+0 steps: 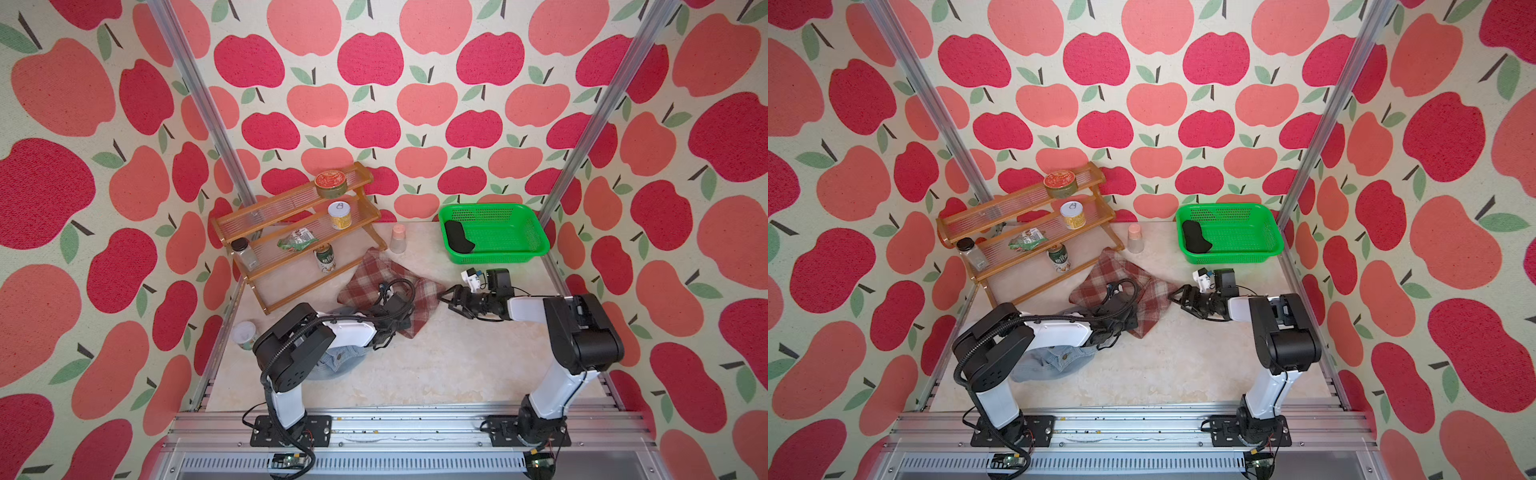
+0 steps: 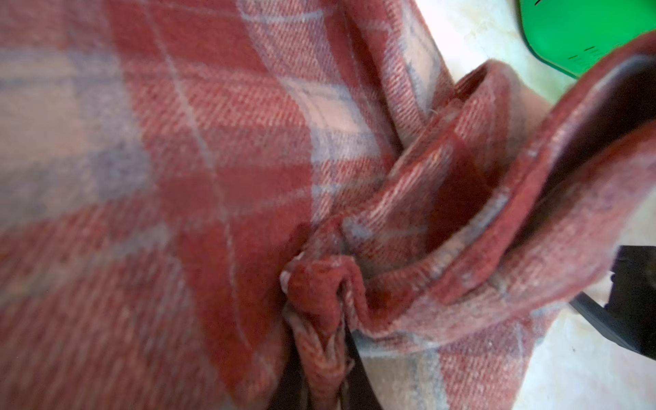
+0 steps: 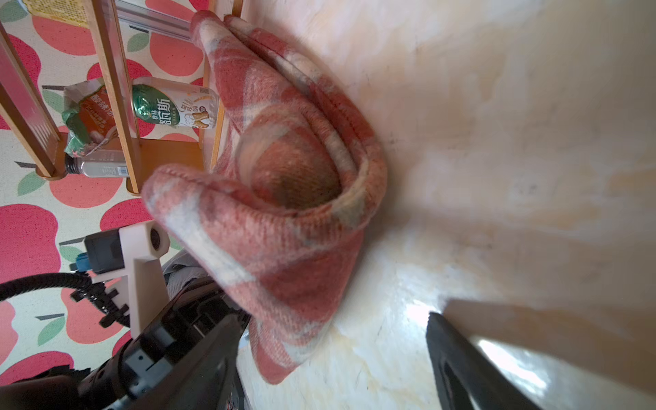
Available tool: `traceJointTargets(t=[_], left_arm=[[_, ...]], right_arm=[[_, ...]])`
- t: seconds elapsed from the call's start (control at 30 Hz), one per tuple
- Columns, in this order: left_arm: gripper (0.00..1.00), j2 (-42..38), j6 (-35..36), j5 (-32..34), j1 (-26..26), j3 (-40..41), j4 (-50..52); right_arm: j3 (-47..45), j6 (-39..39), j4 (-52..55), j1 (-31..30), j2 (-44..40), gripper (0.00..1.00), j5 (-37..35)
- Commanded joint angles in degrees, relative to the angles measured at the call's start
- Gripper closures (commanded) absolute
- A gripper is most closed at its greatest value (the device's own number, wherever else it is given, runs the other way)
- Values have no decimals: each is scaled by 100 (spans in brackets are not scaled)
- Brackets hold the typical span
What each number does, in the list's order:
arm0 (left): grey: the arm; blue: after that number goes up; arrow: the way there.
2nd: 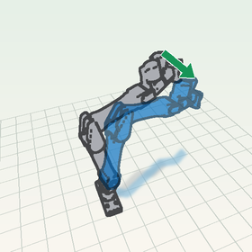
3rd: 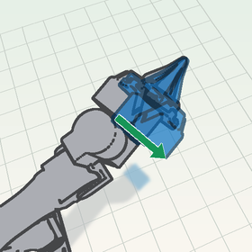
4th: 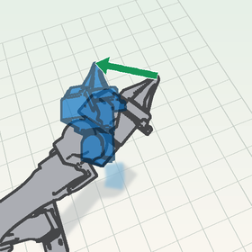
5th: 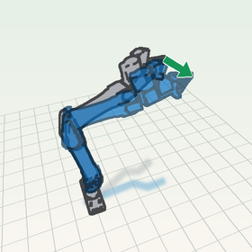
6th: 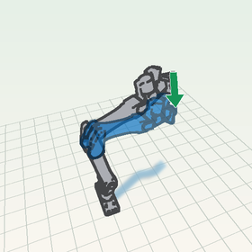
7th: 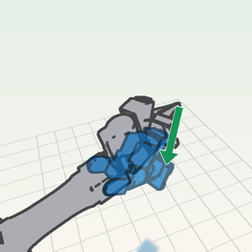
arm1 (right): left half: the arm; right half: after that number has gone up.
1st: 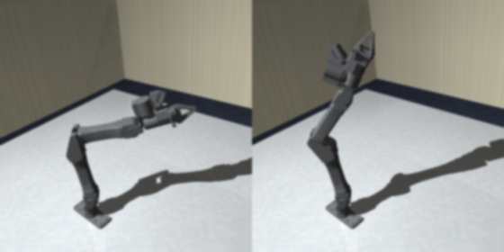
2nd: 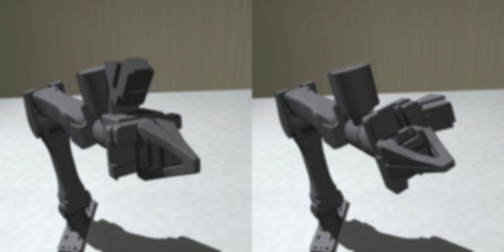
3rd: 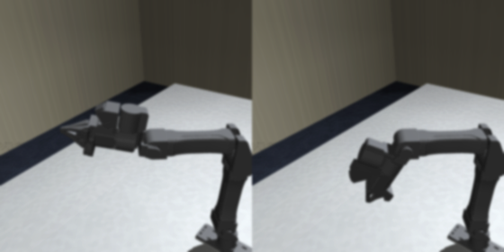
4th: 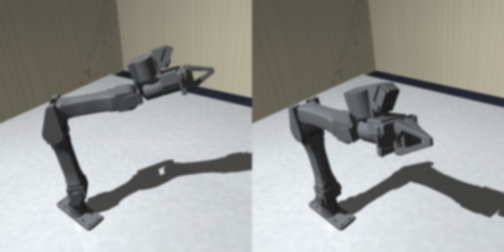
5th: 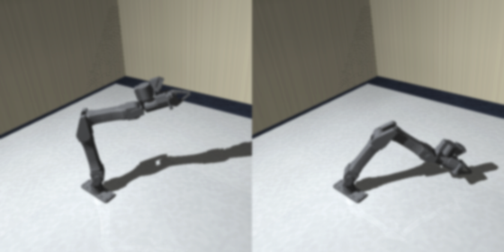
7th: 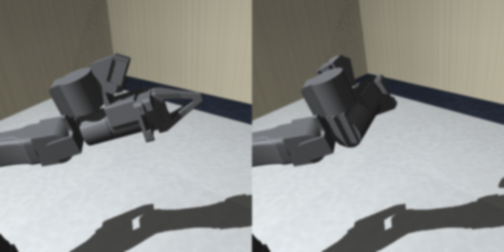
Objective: Roll up the skirts
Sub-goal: Roll the skirt at the center of the board.
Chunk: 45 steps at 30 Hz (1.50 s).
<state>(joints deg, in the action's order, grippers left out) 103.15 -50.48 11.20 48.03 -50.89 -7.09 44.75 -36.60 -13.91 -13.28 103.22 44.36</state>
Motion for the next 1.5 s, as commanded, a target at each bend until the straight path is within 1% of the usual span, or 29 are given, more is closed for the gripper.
traceJointTargets(t=[0.0,0.13,0.3,0.37,0.4,0.47,0.5,0.6,0.67,0.7,0.73,0.77,0.9,0.97,1.03,1.13,1.23,1.3,1.33,1.37,1.47], left_arm=[[87,328,73,-255,-193,125,727],[87,310,91,-470,-348,152,792],[87,248,191,-729,-517,164,864],[86,249,252,-839,-563,149,893],[84,280,291,-927,-590,132,872],[79,370,405,-1204,-671,38,926],[75,398,489,-1289,-698,-21,964],[57,357,844,-1536,-734,-155,1008],[52,153,1151,-1546,-712,-169,982],[51,-37,1348,-1438,-672,-168,969],[50,-263,1609,-1256,-597,-160,965],[48,-476,1850,-1068,-517,-154,945],[45,-1411,3391,-9,33,12,514],[44,-1764,4085,190,270,118,228],[43,-2070,4855,102,534,232,-137],[42,-2174,6144,132,1151,310,-511],[41,-1835,7227,553,1891,273,-879],[41,-1448,7543,871,2212,133,-1044],[40,-1221,7597,972,2333,41,-1093],[38,-1031,7584,1005,2395,-36,-1133],[22,-572,7287,902,2500,-227,-1252]], right_arm=[[208,-244,-495,-121,400,21,123],[280,-677,-1202,-205,791,22,119],[526,-903,-1499,-363,1104,24,48],[591,-1003,-1665,-401,1188,30,46],[628,-1070,-1737,-411,1220,34,38],[672,-1208,-1914,-412,1275,37,1],[668,-1284,-2006,-412,1280,39,-42],[643,-1464,-2176,-404,1210,55,-151],[536,-1607,-2292,-365,1066,70,-228],[435,-1677,-2347,-335,961,77,-264],[333,-1716,-2365,-288,836,82,-306],[249,-1719,-2342,-247,705,84,-330],[-61,-1553,-1832,-62,102,91,-349],[-209,-1397,-1460,20,-204,92,-360],[-392,-1215,-980,103,-558,92,-438],[-643,-992,-266,304,-1066,95,-596],[-993,-896,178,609,-1647,96,-728],[-1182,-808,465,818,-2050,96,-828],[-1267,-741,655,915,-2263,96,-872],[-1319,-691,787,977,-2434,96,-920],[-1416,-555,1190,1136,-2891,95,-1045]])
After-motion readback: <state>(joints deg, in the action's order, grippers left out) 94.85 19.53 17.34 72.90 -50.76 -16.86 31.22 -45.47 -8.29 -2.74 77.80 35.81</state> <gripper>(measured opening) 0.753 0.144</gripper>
